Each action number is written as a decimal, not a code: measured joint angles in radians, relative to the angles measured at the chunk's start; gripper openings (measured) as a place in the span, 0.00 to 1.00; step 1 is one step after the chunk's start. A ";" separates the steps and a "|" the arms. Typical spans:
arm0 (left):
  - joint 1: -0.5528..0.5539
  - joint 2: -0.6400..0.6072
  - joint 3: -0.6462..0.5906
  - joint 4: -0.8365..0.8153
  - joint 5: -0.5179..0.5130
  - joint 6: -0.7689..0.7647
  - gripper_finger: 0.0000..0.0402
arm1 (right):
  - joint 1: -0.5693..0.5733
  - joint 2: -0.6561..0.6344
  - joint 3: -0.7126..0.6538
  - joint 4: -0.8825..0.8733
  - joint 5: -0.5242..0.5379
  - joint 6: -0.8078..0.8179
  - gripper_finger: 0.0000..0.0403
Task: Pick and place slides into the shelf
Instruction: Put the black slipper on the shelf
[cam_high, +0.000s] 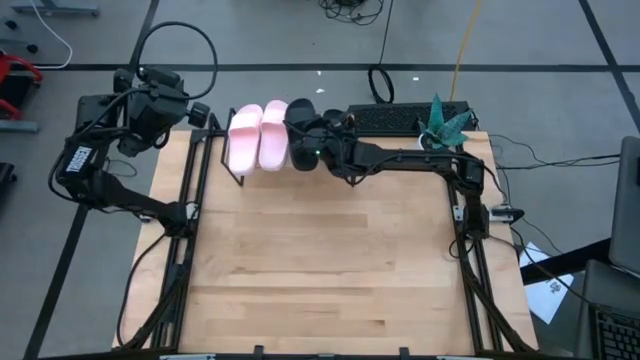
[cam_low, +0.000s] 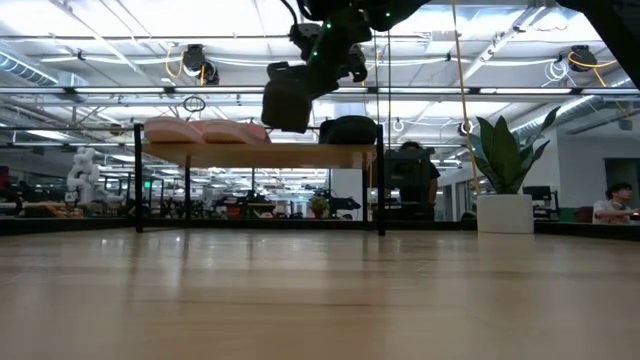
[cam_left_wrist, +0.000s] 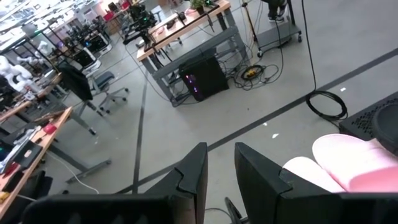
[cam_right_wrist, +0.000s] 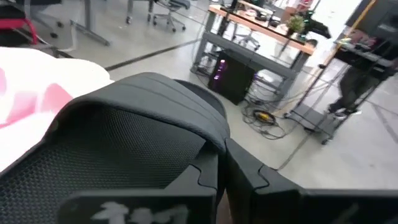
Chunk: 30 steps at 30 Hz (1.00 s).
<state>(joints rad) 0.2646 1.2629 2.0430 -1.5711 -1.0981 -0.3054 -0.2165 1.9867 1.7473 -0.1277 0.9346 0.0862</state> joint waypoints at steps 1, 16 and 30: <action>0.000 0.000 0.000 0.000 0.000 0.003 0.21 | 0.000 0.000 0.000 -0.008 0.008 0.000 0.00; 0.000 0.000 0.000 0.000 0.000 0.010 0.21 | -0.015 0.000 0.000 -0.148 0.009 0.103 0.00; 0.000 0.000 0.000 0.000 0.000 0.012 0.21 | -0.021 0.000 0.000 -0.132 0.005 0.112 0.00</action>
<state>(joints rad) 0.2646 1.2629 2.0430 -1.5711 -1.0985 -0.2939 -0.2377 1.9869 1.7473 -0.2592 0.9394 0.1978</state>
